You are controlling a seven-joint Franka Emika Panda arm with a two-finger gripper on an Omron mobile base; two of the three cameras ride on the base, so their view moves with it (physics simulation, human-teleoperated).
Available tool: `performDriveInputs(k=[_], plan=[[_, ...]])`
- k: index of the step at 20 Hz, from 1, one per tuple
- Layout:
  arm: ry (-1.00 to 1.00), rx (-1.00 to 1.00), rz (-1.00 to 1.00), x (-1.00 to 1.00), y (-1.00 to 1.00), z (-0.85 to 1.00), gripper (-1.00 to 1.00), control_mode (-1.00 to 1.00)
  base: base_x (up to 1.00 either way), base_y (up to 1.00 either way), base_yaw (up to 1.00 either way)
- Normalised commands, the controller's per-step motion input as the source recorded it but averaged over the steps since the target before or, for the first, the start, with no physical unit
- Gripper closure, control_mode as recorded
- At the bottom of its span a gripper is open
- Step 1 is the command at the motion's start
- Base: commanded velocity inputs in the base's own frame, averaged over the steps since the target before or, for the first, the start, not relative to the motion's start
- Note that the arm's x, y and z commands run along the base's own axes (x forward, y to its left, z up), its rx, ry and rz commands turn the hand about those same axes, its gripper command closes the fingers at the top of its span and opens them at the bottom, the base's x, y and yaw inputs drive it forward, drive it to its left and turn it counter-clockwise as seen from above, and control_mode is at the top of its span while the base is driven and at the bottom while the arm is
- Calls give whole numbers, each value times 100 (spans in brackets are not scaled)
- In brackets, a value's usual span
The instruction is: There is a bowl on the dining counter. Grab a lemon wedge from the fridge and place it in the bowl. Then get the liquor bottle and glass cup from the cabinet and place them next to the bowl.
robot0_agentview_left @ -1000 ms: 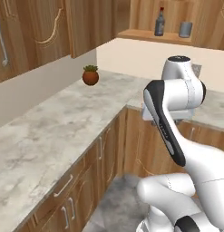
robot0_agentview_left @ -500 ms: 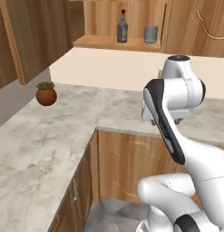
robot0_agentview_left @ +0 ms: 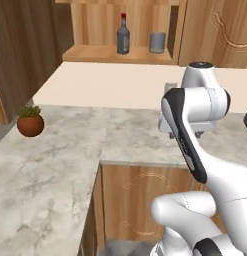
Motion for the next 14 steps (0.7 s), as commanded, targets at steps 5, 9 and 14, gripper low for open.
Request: performDriveInputs(k=[5,9,14], plan=[[0,0,0,0,0,0,-100,100,100,40,-19],[0,0,0,0,0,0,-100,100,100,2,-22],[-3,0,0,2,6,7,-100,-100,72,5,-12]])
